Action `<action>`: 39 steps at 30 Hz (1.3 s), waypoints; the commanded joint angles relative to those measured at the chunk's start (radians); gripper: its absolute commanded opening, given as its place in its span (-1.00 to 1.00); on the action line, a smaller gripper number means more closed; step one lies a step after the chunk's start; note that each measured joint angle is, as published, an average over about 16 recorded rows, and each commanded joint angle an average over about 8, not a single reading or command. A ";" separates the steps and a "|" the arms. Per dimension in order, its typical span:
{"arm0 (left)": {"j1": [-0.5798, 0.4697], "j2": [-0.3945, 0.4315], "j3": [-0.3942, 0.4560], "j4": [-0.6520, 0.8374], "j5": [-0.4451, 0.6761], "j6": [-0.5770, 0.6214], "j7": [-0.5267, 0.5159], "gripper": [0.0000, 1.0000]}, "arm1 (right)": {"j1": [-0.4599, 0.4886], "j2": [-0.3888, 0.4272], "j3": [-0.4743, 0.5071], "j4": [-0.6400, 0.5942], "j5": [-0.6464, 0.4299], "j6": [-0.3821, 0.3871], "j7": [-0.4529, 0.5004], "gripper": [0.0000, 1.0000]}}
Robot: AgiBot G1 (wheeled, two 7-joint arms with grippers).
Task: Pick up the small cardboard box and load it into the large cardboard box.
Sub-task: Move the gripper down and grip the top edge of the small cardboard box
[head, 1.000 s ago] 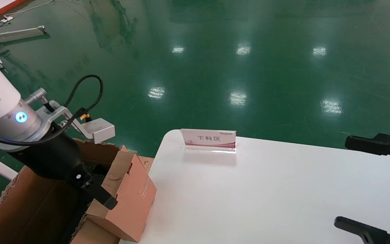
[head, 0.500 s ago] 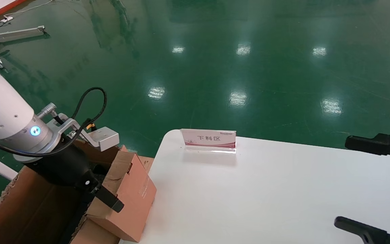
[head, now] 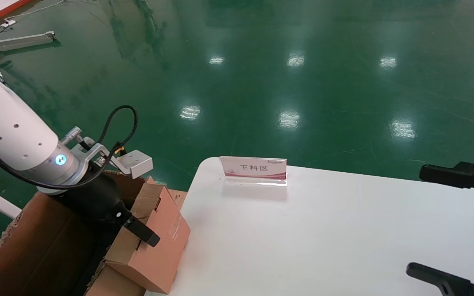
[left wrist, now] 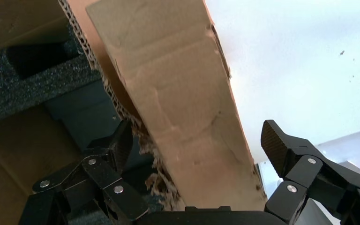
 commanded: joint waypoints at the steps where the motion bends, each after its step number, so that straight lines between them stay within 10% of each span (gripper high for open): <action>1: 0.011 0.002 -0.001 0.007 0.002 -0.015 0.005 1.00 | 0.000 0.000 0.000 0.000 0.000 0.000 0.000 1.00; 3: 0.019 0.003 -0.001 0.012 0.003 -0.024 0.010 1.00 | 0.000 0.000 0.000 0.000 0.000 0.000 0.000 1.00; 11: 0.036 0.005 -0.002 0.023 0.003 -0.044 0.019 -1.00 | 0.000 0.000 0.000 0.000 0.000 0.000 0.000 0.98; 20: 0.043 0.005 -0.002 0.028 0.003 -0.051 0.022 -1.00 | 0.000 0.000 0.000 0.000 0.000 0.000 0.000 -1.00; 39: 0.045 0.005 -0.003 0.029 0.003 -0.053 0.023 -1.00 | 0.000 0.000 0.000 0.000 0.000 0.000 0.000 -1.00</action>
